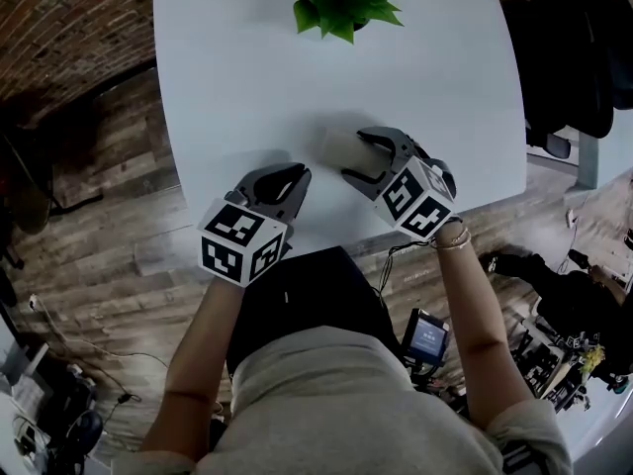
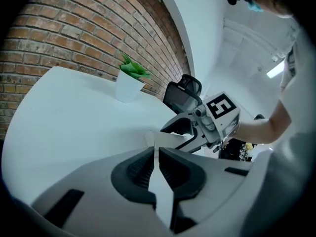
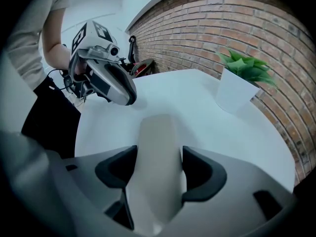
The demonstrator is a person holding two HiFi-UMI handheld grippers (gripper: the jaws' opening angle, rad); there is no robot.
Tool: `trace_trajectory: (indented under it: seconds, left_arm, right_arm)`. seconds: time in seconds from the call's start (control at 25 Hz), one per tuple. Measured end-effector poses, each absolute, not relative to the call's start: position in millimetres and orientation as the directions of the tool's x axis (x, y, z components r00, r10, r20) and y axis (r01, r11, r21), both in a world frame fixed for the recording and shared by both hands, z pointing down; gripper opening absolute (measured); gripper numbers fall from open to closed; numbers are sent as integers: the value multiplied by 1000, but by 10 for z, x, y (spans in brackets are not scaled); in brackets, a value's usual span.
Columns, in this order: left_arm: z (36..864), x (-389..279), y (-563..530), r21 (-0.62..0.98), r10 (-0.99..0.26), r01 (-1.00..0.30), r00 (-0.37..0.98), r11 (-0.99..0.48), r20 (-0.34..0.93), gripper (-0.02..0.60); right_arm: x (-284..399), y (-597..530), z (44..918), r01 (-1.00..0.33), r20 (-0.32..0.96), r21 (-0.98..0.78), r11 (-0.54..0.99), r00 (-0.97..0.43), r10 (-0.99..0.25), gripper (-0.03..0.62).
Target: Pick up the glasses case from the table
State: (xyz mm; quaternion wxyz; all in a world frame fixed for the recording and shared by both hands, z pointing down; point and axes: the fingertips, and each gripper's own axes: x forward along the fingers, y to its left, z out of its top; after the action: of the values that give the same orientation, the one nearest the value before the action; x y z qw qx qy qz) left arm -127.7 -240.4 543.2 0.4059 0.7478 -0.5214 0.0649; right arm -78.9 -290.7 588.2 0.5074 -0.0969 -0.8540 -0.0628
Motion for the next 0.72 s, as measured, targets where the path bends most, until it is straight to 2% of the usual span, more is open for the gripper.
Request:
trace_trajectory:
  seconds: [0.2,0.32,0.56,0.72]
  left_arm:
    - [5432,-1280,-2461,572,-729,-813,456,-108,511,14]
    - [5401,-1215,-2477,627,-721,-771,496,-110,483,140]
    - [5328,-1047,-2629,730,-720,-673,562,-114,406,222]
    - [5327,-886,-2715,760,-699,-635,606,-136,380,239]
  right_arm:
    - [-777,-2924,5795,193,841,26,981,-534,83,288]
    - [-764,-2923,5709,176,816,35,984,-573,74,287]
    - [-746,-2883,5598,149,782,50,988,-621,54,287]
    - [-725,-2832,5546,135,764,55,989,-644,45,287]
